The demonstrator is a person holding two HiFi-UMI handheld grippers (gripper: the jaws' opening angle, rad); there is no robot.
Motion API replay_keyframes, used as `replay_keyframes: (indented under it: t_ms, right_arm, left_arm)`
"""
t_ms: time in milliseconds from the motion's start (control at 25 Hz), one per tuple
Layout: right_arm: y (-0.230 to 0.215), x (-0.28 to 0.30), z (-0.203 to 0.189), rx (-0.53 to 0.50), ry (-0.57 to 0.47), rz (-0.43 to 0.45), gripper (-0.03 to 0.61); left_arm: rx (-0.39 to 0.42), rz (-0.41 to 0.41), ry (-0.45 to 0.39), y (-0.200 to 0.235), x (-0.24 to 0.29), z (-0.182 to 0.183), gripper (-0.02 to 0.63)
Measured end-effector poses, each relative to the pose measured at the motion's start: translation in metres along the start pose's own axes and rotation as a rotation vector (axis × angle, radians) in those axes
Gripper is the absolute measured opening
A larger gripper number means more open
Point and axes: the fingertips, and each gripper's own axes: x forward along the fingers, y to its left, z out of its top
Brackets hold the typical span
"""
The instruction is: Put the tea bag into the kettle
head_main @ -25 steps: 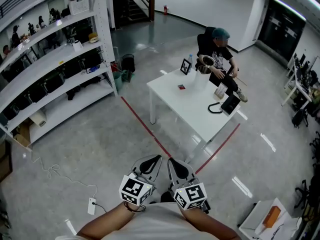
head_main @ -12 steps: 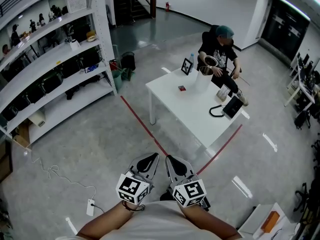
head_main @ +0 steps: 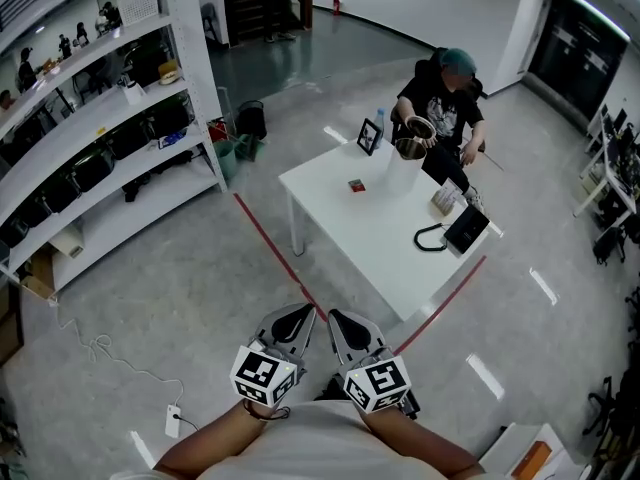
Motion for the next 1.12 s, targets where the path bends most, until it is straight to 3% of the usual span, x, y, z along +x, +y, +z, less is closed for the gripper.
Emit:
replay_keyframes:
  t_ms: [440,1120]
  right_arm:
    - [-0.100,0.025,0.031,0.007,-0.016,0.026,0.012]
    - [-0.161,0.041,0.041,0.009,-0.042,-0.014,0.012]
  left_arm:
    - [-0.023,0.022,-0.006,0.001,0.099,0.019,0.009]
    - [-0.061,-0.004,-0.028,0.022,0.159,0.026,0.009]
